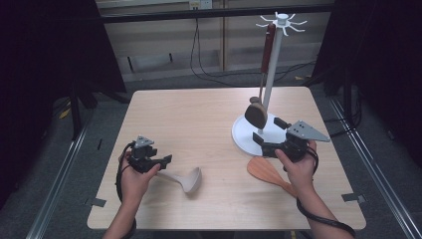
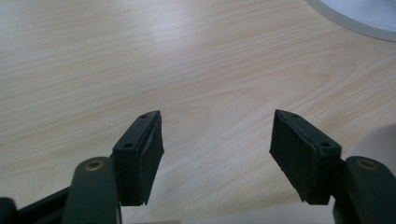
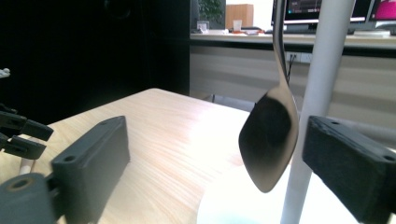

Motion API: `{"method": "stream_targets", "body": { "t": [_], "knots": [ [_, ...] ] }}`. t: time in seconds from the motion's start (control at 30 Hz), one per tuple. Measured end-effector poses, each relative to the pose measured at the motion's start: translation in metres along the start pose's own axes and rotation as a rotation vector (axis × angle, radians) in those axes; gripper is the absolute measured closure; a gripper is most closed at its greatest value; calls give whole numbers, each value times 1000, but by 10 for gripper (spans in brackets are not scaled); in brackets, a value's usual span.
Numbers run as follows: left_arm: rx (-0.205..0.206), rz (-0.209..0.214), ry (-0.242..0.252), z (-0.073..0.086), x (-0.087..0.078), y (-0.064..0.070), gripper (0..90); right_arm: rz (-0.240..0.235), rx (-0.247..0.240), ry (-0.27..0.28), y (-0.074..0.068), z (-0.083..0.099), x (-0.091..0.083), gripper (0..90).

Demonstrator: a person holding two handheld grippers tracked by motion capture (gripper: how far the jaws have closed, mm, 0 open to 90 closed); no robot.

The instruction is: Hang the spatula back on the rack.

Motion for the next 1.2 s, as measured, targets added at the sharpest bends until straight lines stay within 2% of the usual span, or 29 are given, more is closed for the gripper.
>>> {"method": "stream_targets", "body": {
  "t": [0.13,0.2,0.3,0.33,0.37,0.4,0.5,0.6,0.73,0.77,0.8,0.83,0.87,0.97,1.0,1.07,1.1,1.13,1.17,1.2],
  "knots": [
    [-9,3,-13,5,-1,-1,436,-6,2,-1,0,1,0,42],
    [4,-8,-30,8,-2,-4,523,-3,1,-4,0,1,0,43],
    [-3,-15,-33,11,-2,-6,632,-8,9,2,-1,0,1,44],
    [10,-24,-57,14,-4,-8,632,-10,8,0,-2,0,1,44],
    [3,-38,-74,18,-6,-10,716,-10,1,-3,-2,0,1,46],
    [-9,-47,-67,19,-6,-12,752,-7,-1,-1,-1,0,1,47],
    [-17,-51,-77,23,-9,-15,827,-5,3,-2,0,-1,1,49],
    [-72,-70,-88,29,-16,-21,881,6,6,-5,1,0,3,54],
    [-103,-99,-100,36,-21,-28,900,1,11,-2,-1,-1,5,56],
    [-126,-110,-97,40,-24,-34,900,0,7,-6,-2,-1,6,57],
    [-126,-110,-97,40,-24,-34,900,2,8,-5,-2,-1,6,57],
    [-155,-127,-92,44,-26,-39,900,-6,2,-3,-2,-2,7,57],
    [-159,-134,-91,46,-27,-42,900,-8,5,0,-3,-3,8,57],
    [-183,-140,-96,50,-29,-46,900,-5,9,4,-3,-4,8,58],
    [-191,-174,-108,55,-32,-53,900,-5,7,6,-2,-5,9,59],
    [-204,-189,-114,57,-34,-56,900,-11,9,4,-2,-4,10,60],
    [-215,-210,-151,65,-38,-62,900,-9,5,4,-2,-3,10,61],
    [-215,-210,-151,65,-38,-62,900,-9,5,4,-2,-3,10,61],
    [-248,-215,-143,69,-35,-66,900,-3,16,1,-1,-3,10,62],
    [-250,-208,-141,69,-36,-66,900,-5,19,4,-1,-3,10,62]
  ]
}}
Point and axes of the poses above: each handheld gripper's, and its own axes: x roughly forward along the jaws, z roughly out of its underside, y roughly to its right, the point moved 10 cm from there along x, roughly forward along the jaws, and after that the axes turned 7 degrees about z, right-handed, at the moved point
